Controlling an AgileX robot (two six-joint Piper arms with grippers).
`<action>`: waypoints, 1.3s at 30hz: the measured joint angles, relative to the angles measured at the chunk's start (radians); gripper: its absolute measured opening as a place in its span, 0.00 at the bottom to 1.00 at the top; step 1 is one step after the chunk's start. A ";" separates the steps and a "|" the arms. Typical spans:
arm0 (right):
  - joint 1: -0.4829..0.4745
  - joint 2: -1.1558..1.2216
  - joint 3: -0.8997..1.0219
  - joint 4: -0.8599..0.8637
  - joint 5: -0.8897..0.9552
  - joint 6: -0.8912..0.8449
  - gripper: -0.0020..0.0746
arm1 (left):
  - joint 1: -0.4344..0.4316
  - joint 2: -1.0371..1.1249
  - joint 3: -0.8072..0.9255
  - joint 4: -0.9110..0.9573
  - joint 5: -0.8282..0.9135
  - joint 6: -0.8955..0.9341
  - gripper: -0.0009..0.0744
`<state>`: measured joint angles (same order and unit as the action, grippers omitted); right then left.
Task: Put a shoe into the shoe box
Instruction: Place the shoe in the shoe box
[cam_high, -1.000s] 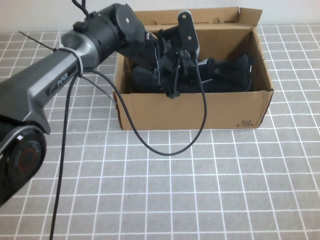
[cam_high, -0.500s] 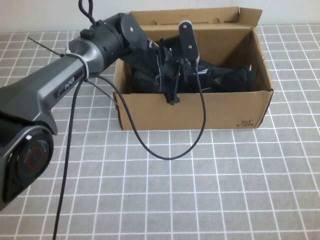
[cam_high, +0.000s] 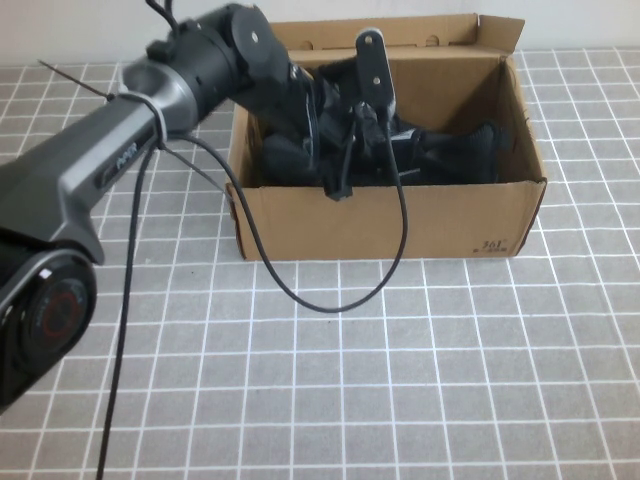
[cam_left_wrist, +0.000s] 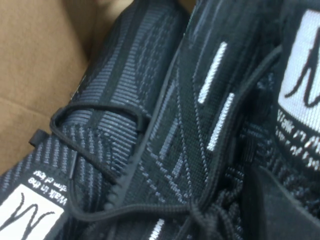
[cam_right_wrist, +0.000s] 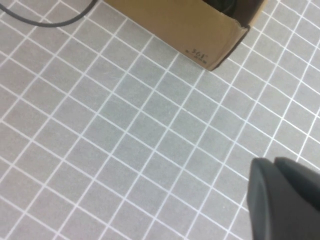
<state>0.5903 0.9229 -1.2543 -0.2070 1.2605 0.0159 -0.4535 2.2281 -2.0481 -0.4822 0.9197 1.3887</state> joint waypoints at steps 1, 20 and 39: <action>0.000 0.000 0.000 0.006 0.000 0.000 0.01 | 0.004 -0.002 -0.014 0.000 0.027 0.000 0.04; 0.000 0.000 0.119 0.024 -0.068 0.000 0.01 | 0.010 0.049 -0.089 -0.028 0.143 -0.066 0.04; 0.000 0.000 0.123 0.030 -0.107 0.000 0.01 | 0.010 0.094 -0.089 -0.028 0.109 -0.134 0.21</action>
<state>0.5903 0.9229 -1.1312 -0.1772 1.1534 0.0159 -0.4437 2.3220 -2.1373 -0.5101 1.0283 1.2543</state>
